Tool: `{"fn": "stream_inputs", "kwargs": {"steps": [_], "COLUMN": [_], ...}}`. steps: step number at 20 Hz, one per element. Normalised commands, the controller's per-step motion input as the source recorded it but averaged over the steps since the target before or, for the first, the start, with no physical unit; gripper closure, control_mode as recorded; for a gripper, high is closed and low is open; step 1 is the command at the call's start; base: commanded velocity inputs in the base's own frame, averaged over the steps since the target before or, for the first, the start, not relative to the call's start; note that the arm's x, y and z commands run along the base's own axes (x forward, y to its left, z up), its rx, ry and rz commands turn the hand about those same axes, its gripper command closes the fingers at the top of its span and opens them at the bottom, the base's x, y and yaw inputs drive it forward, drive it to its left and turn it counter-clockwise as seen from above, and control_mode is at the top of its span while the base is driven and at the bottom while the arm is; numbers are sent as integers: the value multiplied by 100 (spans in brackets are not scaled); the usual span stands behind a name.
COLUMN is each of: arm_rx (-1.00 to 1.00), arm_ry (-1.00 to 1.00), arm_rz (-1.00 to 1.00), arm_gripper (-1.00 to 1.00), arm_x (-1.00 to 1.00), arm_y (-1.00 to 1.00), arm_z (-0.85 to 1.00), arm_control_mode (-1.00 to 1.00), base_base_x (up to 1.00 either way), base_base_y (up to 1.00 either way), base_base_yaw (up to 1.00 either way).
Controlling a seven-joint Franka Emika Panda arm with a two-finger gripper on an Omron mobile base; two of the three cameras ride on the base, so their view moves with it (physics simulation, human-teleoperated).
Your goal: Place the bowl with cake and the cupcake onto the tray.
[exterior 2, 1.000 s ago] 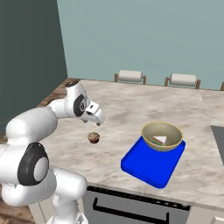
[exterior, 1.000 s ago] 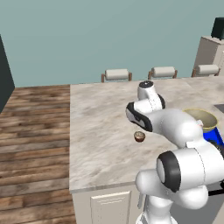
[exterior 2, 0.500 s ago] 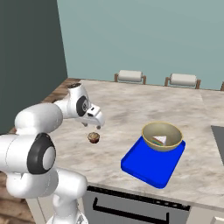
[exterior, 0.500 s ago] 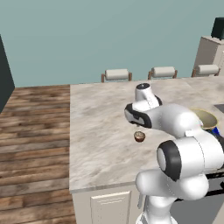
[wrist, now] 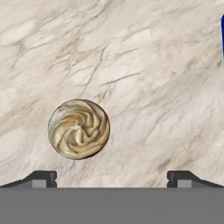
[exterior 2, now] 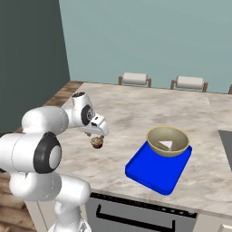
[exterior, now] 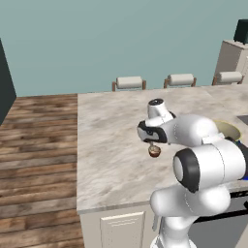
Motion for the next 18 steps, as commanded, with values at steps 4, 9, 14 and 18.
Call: {"fn": "stream_inputs", "kwargs": {"steps": [4, 9, 14, 18], "arm_rx": [0, 1, 2, 5], "arm_ry": [-1, -3, -1, -3], "arm_rz": [0, 0, 0, 0], "arm_gripper": [-100, -100, -100, -100], "arm_x": [6, 14, 14, 3], "arm_y": [0, 5, 8, 1], "arm_z": [-18, -18, -18, -22], "arm_control_mode": [-100, -100, -100, -100], "base_base_x": [0, 0, 0, 0], "base_base_y": [0, 0, 0, 0], "base_base_yaw": [0, 0, 0, 0]}}
